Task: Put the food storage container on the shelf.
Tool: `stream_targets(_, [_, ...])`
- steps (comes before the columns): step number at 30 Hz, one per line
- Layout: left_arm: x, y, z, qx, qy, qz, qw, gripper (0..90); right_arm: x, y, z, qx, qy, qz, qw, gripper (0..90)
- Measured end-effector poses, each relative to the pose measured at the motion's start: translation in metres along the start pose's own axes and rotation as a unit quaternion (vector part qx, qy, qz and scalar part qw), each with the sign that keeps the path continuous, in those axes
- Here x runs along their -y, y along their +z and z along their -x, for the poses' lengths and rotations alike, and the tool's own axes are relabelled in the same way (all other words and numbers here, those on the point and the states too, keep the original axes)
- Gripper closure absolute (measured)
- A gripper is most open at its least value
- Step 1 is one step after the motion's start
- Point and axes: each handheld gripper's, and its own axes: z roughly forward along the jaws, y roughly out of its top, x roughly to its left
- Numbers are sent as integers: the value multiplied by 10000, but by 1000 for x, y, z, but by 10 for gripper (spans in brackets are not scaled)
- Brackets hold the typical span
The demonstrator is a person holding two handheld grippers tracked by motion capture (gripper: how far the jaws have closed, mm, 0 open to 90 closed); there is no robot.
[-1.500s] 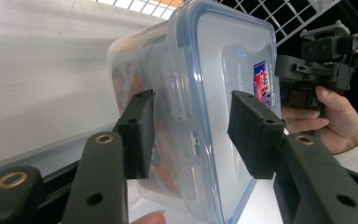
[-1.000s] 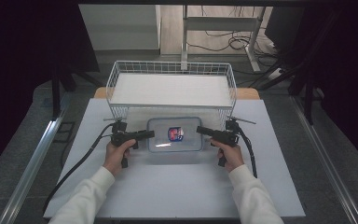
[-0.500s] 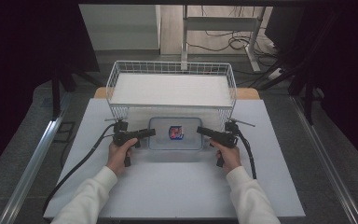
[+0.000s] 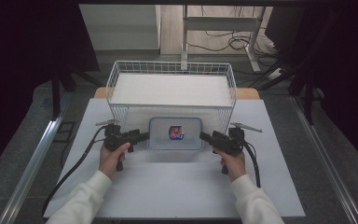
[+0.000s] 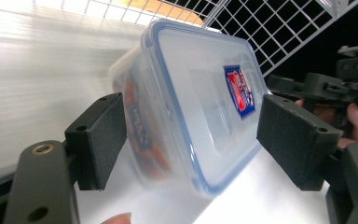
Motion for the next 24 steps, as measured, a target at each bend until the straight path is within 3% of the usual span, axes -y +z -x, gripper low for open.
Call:
stream_targets(1, [0,0,0,0,0,0,10000,229,0,0,0,0,0,0,10000,194])
stream_targets(2, [7,-8,6,-88,167,-83,9998,227,3,-9,-1,66,-194,-31,9998,194])
stream_targets(5, [14,-14,9,-106,278,-148,9994,223,8,-17,-3,156,-386,-112,9991,209])
stream_targets(6, [22,-20,14,-191,426,-298,9985,217,16,-25,-6,221,-640,-197,9975,256])
stream_targets(7, [22,-20,14,-191,426,-298,9985,213,16,-25,-6,221,-640,-197,9975,256])
stream_targets(8, [30,-24,20,-331,718,-427,9960,215,22,-29,-10,275,-877,-269,9954,298])
stream_targets(9, [34,-25,23,-395,851,-505,9943,213,25,-31,-12,292,-962,-276,9946,320])
stream_targets(12, [47,-32,27,-648,1190,-762,9878,208,32,-35,-17,262,-1163,-360,9922,366])
stream_targets(13, [47,-32,27,-648,1190,-762,9878,203,32,-35,-17,262,-1163,-360,9922,366])
stream_targets(14, [50,-34,28,-766,1308,-866,9847,194,37,-36,-21,271,-1337,-506,9894,381])
stream_targets(15, [57,-36,32,-991,1580,-980,9775,195,39,-36,-23,322,-1472,-613,9867,391])
stream_targets(16, [61,-37,34,-1050,1684,-1014,9748,195,41,-35,-25,385,-1593,-696,9840,404])
stream_targets(17, [65,-38,35,-1046,1712,-1027,9743,198,44,-34,-28,507,-1783,-772,9796,438])
stream_targets(18, [65,-38,35,-1046,1712,-1027,9743,204,44,-34,-28,507,-1783,-772,9796,438])
stream_targets(19, [68,-40,36,-967,1647,-1098,9754,202,50,-30,-33,682,-2025,-952,9723,540])
stream_targets(21, [69,-41,37,-977,1646,-1093,9754,203,51,-27,-35,663,-2026,-1060,9712,591])
stream_targets(23, [68,-43,37,-969,1648,-1034,9761,206,56,-17,-43,677,-2118,-1286,9664,766])
stream_targets(24, [68,-43,37,-969,1648,-1034,9761,207,56,-17,-43,677,-2118,-1286,9664,766])
